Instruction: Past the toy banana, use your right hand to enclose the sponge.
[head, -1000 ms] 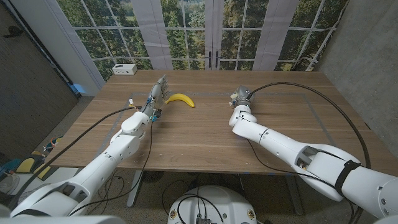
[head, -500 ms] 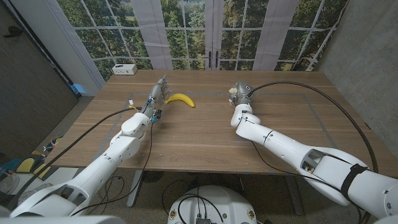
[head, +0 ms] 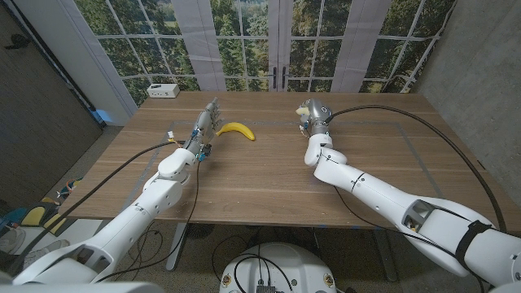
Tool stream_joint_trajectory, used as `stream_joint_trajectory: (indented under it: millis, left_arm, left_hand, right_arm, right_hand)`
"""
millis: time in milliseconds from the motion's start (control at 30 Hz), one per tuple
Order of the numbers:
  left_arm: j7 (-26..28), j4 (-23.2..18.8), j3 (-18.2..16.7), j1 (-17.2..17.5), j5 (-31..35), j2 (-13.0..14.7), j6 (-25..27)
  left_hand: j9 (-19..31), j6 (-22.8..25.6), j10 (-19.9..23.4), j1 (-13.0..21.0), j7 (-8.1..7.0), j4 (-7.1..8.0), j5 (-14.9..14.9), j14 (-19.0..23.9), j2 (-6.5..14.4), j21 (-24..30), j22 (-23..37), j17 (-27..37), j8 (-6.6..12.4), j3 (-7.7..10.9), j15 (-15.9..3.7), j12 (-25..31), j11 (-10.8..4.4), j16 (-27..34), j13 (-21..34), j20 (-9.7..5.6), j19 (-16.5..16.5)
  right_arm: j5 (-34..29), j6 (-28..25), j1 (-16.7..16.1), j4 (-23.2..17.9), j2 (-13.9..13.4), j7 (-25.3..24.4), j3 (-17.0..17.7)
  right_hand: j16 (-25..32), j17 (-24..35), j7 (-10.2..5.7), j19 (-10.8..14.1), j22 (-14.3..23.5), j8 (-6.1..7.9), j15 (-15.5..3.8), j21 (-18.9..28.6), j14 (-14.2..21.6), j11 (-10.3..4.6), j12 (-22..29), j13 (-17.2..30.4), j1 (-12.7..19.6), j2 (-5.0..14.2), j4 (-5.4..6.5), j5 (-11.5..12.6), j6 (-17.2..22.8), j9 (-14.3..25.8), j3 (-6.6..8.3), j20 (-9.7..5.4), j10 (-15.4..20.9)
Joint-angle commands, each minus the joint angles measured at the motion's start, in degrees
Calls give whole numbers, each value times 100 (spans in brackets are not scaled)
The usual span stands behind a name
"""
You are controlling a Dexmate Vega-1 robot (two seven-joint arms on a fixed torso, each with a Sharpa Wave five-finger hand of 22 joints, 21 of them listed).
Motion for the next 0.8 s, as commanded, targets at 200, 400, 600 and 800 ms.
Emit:
stream_joint_trajectory:
  millis: [200,400,600,800]
  left_arm:
    - [57,-140,-45,113,1,42,-40]
    - [41,-148,-40,118,12,45,-64]
    - [79,-195,-38,138,26,52,-44]
    - [135,-266,-48,166,38,71,-12]
  left_hand:
    - [29,-133,-329,-25,31,-8,-3,-7,19,-30,12,9,12,21,-39,16,47,17,26,16,-3]
    - [29,-133,-335,-26,33,-8,-3,-6,18,-30,12,8,12,21,-39,14,43,19,26,20,-2]
    - [29,-133,-333,-27,35,-8,-3,-9,17,-30,12,8,11,21,-48,15,47,18,26,19,-1]
    - [29,-130,-342,-27,38,-9,-3,-13,17,-29,12,7,12,22,-52,11,56,17,25,19,1]
  right_arm:
    - [194,1010,-381,-578,-110,-11,540]
    - [582,1417,-553,-733,-102,129,862]
    - [1084,1757,-716,-861,-100,386,1183]
    - [1527,2073,-835,-886,-65,574,1432]
  right_hand:
    - [20,3,7,-77,12,-18,-903,81,155,7,-38,31,881,800,31,-12,18,15,40,-483,37]
    - [10,-2,24,-109,11,-25,-898,128,160,31,-46,33,896,803,40,-16,17,17,51,-485,36]
    - [5,-5,31,-134,9,-25,-897,168,165,29,-44,34,906,805,46,-20,28,19,58,-485,54]
    - [4,-5,34,-154,8,-18,-897,201,176,22,-43,35,915,807,52,-23,58,21,65,-486,68]
